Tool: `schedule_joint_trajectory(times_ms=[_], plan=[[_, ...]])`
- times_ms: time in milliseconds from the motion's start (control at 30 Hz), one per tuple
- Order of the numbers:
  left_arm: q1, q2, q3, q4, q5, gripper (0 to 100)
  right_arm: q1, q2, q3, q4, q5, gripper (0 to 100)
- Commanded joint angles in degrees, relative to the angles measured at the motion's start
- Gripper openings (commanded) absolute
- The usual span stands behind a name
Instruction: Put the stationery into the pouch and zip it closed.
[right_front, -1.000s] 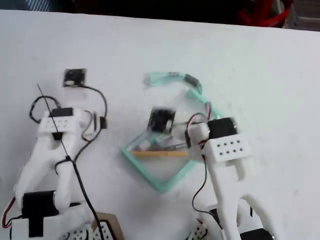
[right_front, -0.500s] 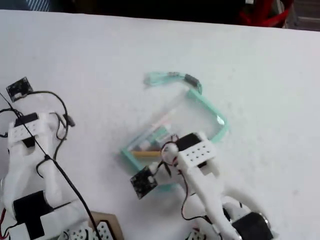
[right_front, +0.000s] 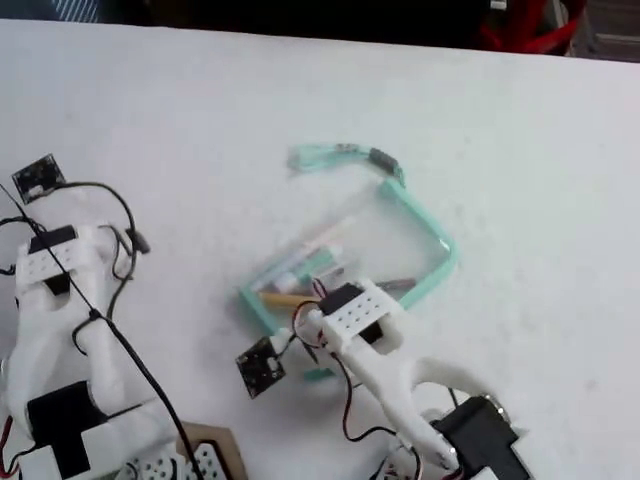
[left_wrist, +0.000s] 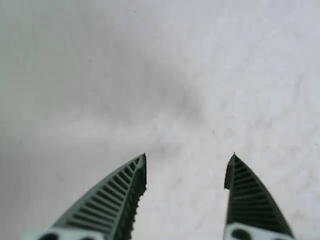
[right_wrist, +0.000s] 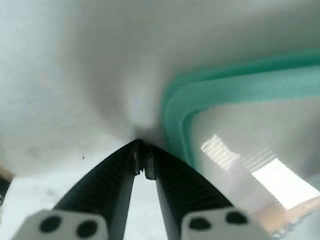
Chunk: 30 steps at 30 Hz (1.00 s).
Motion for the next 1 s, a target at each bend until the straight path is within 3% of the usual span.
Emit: schedule_joint_trajectory(times_ms=[0, 100, 433, 633, 967], plan=[[-0.3, -0.5, -2.8, 0.1, 0.4, 25, -1.4, 1.7, -5.8, -8.6, -1.8, 2.3], [-0.3, -0.5, -2.8, 0.3, 0.4, 25, -1.8, 5.5, -12.0, -8.5, -2.1, 2.2], [-0.3, -0.5, -2.8, 0.4, 0.4, 25, -5.8, 25.1, -37.1, -8.3, -14.2, 2.0], [-0.3, -0.5, -2.8, 0.4, 0.4, 25, -5.8, 26.0, -48.2, 1.0, -16.1, 2.0], [-0.1, -0.5, -2.8, 0.4, 0.4, 25, -1.5, 28.9, -59.2, 0.7, -17.9, 1.9]])
